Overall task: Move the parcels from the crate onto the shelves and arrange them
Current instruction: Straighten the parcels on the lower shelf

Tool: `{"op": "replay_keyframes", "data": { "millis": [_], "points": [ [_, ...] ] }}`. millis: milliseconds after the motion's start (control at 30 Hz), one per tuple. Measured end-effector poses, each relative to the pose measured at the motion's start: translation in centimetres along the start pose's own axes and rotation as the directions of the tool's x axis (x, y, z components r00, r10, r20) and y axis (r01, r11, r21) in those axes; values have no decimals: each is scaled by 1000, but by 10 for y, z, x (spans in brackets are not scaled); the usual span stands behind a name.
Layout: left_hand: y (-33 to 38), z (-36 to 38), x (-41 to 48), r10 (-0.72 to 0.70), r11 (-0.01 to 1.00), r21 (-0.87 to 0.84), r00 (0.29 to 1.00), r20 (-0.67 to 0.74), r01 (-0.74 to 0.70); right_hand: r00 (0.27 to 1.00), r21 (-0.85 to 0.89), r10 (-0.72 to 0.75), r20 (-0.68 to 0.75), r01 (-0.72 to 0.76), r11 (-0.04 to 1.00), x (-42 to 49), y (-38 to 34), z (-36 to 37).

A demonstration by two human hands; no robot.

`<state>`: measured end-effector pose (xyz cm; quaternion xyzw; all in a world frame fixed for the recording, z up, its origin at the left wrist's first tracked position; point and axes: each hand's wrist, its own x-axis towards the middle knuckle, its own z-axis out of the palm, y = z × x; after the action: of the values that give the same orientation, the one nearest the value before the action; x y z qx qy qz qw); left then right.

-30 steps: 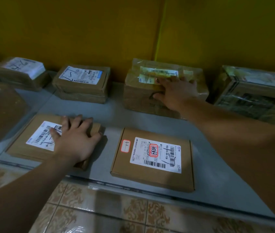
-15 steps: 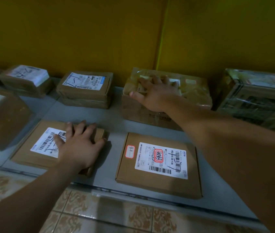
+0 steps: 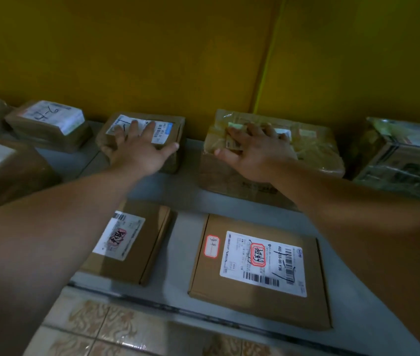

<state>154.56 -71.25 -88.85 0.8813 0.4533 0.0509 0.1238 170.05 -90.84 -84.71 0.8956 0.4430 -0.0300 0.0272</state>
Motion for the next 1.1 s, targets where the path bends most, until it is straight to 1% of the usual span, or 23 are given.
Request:
{"op": "replay_keyframes", "data": {
  "millis": [100, 533, 700, 800, 900, 967, 1033, 1067, 1100],
  "points": [
    [-5, 6, 14, -32, 999, -10, 996, 83, 33, 1000, -4, 2, 12, -2, 1000, 1, -1, 0],
    [-25, 9, -11, 50, 999, 1, 998, 29, -50, 1000, 15, 7, 11, -7, 1000, 1, 0, -3],
    [-21, 6, 0, 11, 999, -42, 998, 55, -9, 1000, 9, 0, 0, 0, 1000, 0, -1, -2],
    [-23, 6, -3, 27, 1000, -10, 998, 63, -26, 1000, 20, -4, -2, 4, 1000, 0, 0, -1],
    [-21, 1, 0, 1, 999, 44, 992, 127, -6, 1000, 13, -3, -17, 3, 1000, 0, 0, 0],
    [-15, -6, -3, -13, 998, 54, 994, 111, 7, 1000, 13, -3, -18, 4, 1000, 0, -1, 1],
    [-11, -10, -21, -1, 1000, -10, 999, 44, 1, 1000, 13, -4, -21, 4, 1000, 0, 0, 1],
    [-11, -10, -36, 20, 999, -33, 999, 32, -19, 1000, 14, -2, -20, 3, 1000, 0, 0, 1],
    [-15, -6, -56, 50, 999, -20, 998, 49, -49, 1000, 13, -2, -20, 3, 1000, 0, 0, 1]
  ]
}}
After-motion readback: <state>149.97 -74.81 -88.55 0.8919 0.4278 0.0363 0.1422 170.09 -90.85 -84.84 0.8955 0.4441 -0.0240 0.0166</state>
